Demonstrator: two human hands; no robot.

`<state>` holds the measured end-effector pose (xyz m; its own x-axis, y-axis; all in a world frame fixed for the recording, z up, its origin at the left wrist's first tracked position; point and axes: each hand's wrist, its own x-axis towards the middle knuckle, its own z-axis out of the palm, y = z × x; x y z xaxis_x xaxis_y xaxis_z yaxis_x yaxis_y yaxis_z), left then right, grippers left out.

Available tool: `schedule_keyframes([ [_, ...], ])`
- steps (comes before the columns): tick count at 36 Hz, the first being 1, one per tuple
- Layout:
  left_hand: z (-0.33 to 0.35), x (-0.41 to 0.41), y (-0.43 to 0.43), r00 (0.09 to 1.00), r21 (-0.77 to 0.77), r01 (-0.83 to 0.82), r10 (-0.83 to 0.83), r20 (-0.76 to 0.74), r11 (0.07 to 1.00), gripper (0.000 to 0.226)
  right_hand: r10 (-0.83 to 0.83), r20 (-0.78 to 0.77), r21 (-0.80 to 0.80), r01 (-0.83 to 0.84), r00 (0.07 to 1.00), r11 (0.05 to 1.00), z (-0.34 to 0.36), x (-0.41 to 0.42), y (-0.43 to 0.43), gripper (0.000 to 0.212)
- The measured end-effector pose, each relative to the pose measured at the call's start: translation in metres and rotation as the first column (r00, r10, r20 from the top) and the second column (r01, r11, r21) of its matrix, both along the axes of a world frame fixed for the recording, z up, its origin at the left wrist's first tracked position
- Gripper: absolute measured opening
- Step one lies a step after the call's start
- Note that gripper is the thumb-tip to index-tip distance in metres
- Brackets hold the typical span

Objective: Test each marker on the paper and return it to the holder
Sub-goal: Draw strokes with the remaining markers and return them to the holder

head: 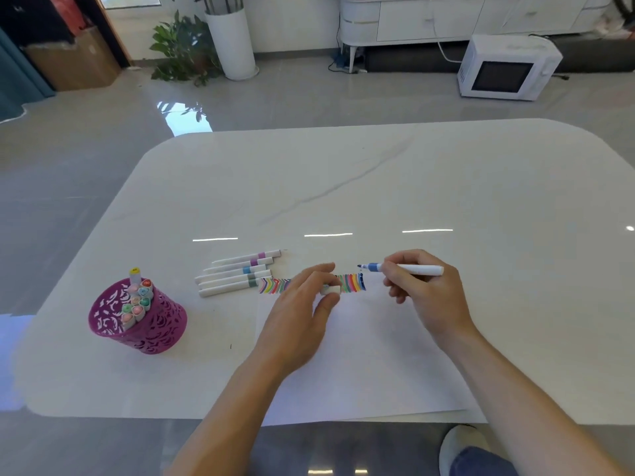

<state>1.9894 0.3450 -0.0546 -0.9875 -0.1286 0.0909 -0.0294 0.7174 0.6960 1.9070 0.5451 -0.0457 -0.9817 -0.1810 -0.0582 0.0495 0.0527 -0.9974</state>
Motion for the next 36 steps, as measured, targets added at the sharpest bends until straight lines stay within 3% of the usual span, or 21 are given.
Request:
schedule_keyframes([
  [3,0.007,0.013,-0.009,0.996,0.042,-0.085,0.086,-0.010,0.995,0.018,-0.007,0.011,-0.034,0.007,1.000,0.999,0.009,0.010,0.001,0.007],
  [6,0.013,0.022,-0.011,0.984,0.185,-0.178,0.175,0.033,0.966,0.016,-0.004,0.069,-0.099,0.010,0.998,0.995,0.017,0.021,-0.001,0.016],
  [11,0.020,0.028,-0.003,0.977,0.379,-0.210,0.186,0.100,0.901,0.017,0.104,0.120,-0.131,-0.088,0.987,0.987,0.028,0.032,-0.005,0.019],
  [15,0.021,0.029,0.001,0.976,0.580,-0.208,0.129,0.175,0.788,0.019,0.136,0.119,-0.119,-0.122,0.984,0.985,0.029,0.034,-0.007,0.017],
  [19,0.020,0.025,0.003,0.966,0.681,-0.252,0.133,0.223,0.688,0.020,0.122,0.104,-0.096,-0.112,0.987,0.989,0.027,0.031,-0.010,0.016],
  [24,0.020,0.021,0.006,0.963,0.688,-0.262,0.136,0.233,0.677,0.017,0.123,0.111,-0.082,-0.114,0.986,0.990,0.025,0.027,-0.015,0.016],
  [29,0.019,0.018,0.006,0.973,0.510,-0.221,0.152,0.174,0.831,0.015,0.133,0.073,-0.044,-0.130,0.988,0.991,0.021,0.024,-0.019,0.015],
  [36,0.021,0.017,0.008,0.979,0.441,-0.196,0.152,0.133,0.876,0.021,0.162,0.071,-0.053,-0.159,0.984,0.986,0.020,0.024,-0.022,0.015],
])
